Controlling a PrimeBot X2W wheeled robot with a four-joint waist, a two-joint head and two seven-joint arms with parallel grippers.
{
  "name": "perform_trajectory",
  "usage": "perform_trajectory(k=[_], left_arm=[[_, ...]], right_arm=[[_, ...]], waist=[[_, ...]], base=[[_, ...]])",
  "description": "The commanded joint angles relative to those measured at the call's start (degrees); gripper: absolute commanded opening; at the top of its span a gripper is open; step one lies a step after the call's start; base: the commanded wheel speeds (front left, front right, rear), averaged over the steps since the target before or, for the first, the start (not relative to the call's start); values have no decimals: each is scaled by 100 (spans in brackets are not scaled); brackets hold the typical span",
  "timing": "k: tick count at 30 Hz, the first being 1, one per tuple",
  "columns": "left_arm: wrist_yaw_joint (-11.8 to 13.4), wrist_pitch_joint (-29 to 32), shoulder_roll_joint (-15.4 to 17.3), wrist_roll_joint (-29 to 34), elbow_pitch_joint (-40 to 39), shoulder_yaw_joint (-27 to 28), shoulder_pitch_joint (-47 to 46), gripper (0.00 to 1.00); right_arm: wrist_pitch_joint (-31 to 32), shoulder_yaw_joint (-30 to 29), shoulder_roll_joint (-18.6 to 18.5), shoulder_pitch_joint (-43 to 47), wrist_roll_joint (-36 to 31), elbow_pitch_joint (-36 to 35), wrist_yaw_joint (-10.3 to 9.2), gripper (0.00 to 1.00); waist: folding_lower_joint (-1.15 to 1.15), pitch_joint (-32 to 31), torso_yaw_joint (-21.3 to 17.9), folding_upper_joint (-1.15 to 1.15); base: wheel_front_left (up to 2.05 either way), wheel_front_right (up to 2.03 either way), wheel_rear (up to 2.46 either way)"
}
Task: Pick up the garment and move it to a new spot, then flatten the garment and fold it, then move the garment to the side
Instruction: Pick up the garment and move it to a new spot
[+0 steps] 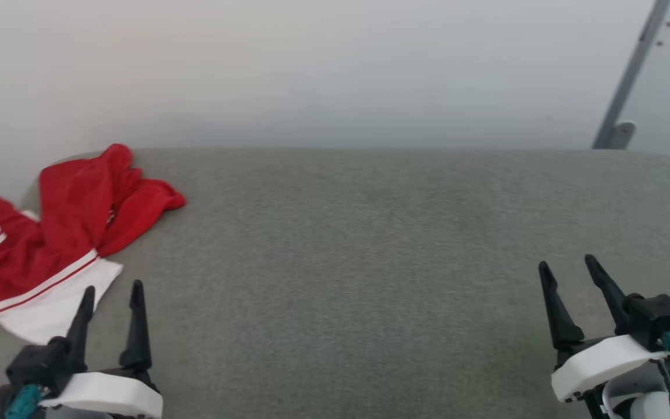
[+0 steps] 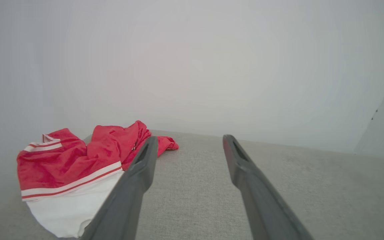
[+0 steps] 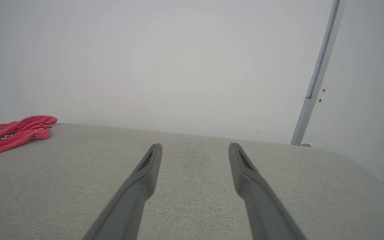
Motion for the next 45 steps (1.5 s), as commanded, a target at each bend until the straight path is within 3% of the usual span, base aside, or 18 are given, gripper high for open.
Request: perform_trajectory(k=[1,15,23,33,45], left_arm=[[56,-30,32,-84,39,58,-88,100],[328,42,129,-265,282,369,-179,100],[384,42,113,-359,267,394,-87,100],[279,119,188,-493,457,323,-501,100],[2,271,800,-823,1713,232,-2460,100]], right_arm=[[-21,64,-8,-73,48,26,0,100],[-94,660,-11,-405,177,287,-1,100],[-113,878,-24,-569,222,424,-1,100],[-55,728,-116,-579,217,337,-1,100],[341,415,-352,-837,46,-415,-1,100]], waist=[[0,-6,233,0],[0,-52,1612,0],[0,-28,2054,0],[0,132,1965,0],[0,1120,1219,0]], base=[[0,0,0],[0,0,0],[0,0,0],[0,0,0],[0,0,0]])
